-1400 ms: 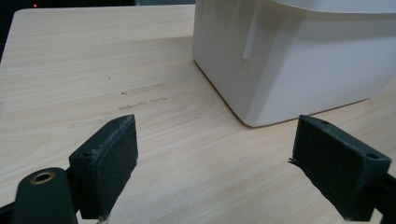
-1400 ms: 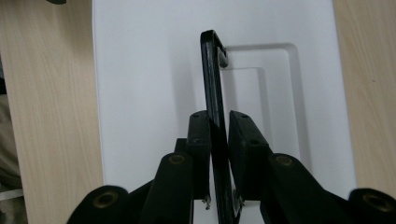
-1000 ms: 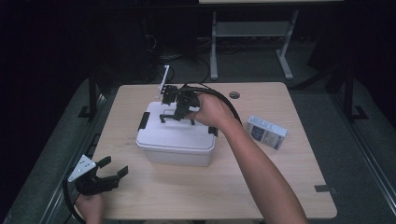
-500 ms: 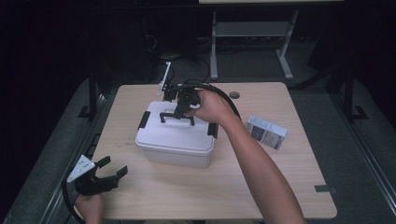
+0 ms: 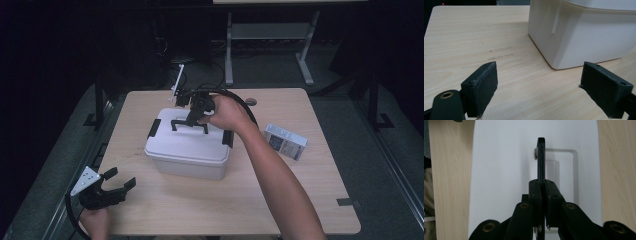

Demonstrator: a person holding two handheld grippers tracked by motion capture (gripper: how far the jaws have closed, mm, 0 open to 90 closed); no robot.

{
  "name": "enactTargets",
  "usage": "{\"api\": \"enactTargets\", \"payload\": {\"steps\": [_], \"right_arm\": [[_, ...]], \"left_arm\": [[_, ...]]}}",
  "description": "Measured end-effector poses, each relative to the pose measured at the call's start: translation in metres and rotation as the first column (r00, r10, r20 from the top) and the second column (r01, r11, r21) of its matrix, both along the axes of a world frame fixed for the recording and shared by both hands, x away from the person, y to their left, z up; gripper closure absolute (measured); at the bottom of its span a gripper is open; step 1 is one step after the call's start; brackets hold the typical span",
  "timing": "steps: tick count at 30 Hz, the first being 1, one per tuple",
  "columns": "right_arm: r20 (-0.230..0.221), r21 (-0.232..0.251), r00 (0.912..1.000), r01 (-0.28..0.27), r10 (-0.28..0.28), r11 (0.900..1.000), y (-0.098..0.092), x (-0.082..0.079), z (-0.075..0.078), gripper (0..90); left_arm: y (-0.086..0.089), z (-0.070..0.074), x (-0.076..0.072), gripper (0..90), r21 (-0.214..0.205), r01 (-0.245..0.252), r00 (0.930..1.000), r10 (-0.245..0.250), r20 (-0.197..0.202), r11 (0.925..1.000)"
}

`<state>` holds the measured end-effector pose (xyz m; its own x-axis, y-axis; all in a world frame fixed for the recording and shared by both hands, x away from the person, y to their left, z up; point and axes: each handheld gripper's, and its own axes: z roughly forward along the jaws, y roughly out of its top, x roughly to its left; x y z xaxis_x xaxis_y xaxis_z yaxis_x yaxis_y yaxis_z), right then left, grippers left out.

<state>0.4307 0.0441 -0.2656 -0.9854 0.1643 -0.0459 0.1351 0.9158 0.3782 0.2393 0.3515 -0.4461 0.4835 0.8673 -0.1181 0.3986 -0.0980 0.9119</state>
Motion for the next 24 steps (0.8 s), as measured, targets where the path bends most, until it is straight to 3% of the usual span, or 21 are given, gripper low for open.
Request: {"api": "enactTargets", "payload": {"steps": [24], "right_arm": [[0.015, 0.067, 0.9998, 0.012, -0.013, 0.9977, -0.016, -0.009, 0.026, 84.9]], "left_arm": [[0.000, 0.000, 0.000, 13.2, 0.005, 0.003, 1.0000, -0.003, -0.001, 1.0000]]}}
